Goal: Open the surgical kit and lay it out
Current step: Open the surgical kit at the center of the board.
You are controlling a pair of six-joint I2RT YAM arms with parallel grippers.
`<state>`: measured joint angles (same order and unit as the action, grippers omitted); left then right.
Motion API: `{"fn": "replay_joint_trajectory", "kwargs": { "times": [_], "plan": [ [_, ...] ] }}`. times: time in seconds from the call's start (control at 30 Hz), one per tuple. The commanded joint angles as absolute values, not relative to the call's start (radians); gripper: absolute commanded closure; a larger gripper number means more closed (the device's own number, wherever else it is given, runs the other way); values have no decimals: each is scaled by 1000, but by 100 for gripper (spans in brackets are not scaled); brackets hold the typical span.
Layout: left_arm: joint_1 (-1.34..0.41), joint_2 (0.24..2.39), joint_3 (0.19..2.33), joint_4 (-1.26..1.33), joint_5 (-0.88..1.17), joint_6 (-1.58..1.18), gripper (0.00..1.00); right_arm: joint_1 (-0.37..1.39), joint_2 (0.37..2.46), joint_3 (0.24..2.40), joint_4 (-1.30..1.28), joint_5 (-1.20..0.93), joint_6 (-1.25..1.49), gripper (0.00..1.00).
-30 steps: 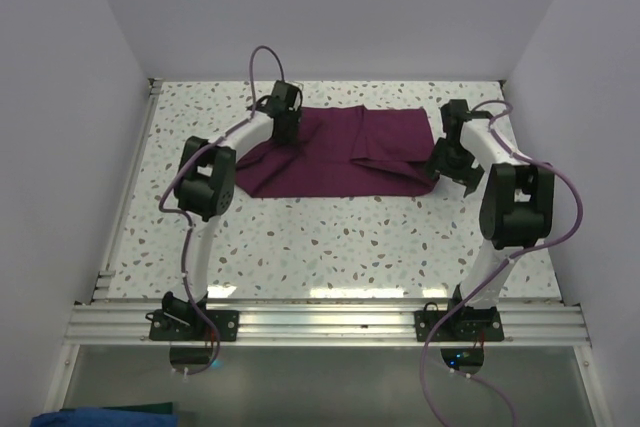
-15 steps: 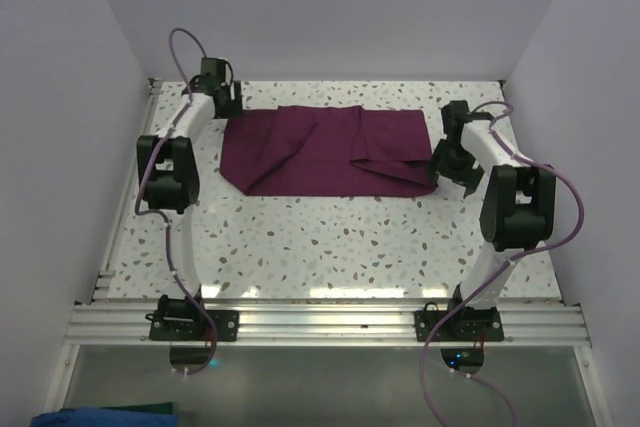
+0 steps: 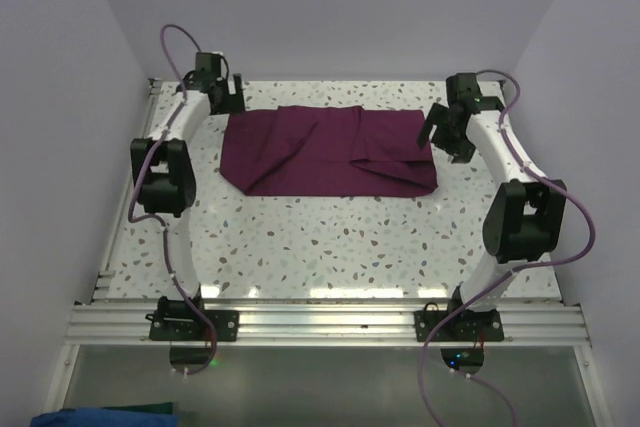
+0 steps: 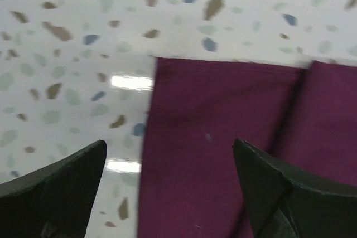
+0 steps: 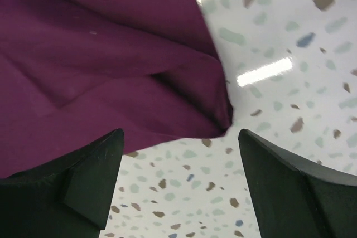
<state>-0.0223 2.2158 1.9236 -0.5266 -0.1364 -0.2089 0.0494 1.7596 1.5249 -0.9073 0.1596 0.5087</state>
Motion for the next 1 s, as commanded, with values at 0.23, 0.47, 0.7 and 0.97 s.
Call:
{"fn": "replay_joint_trajectory", "kwargs": {
  "times": [0.23,0.47,0.7,0.97],
  "plan": [
    [-307,2287,2092,-495,-35,-218,1,115,1776,1663,-864,25,453,12],
    [-400,2399,2144,-483,-90,-201,1,129,1665,1499,-891,14,462,12],
    [-414,2540,2229,-509,-158,-225,1,130,1586,1450,-942,43,449,12],
    [-416,2585,2230,-525,-156,-230,19,130,1539,1405,-965,60,476,12]
  ]
}}
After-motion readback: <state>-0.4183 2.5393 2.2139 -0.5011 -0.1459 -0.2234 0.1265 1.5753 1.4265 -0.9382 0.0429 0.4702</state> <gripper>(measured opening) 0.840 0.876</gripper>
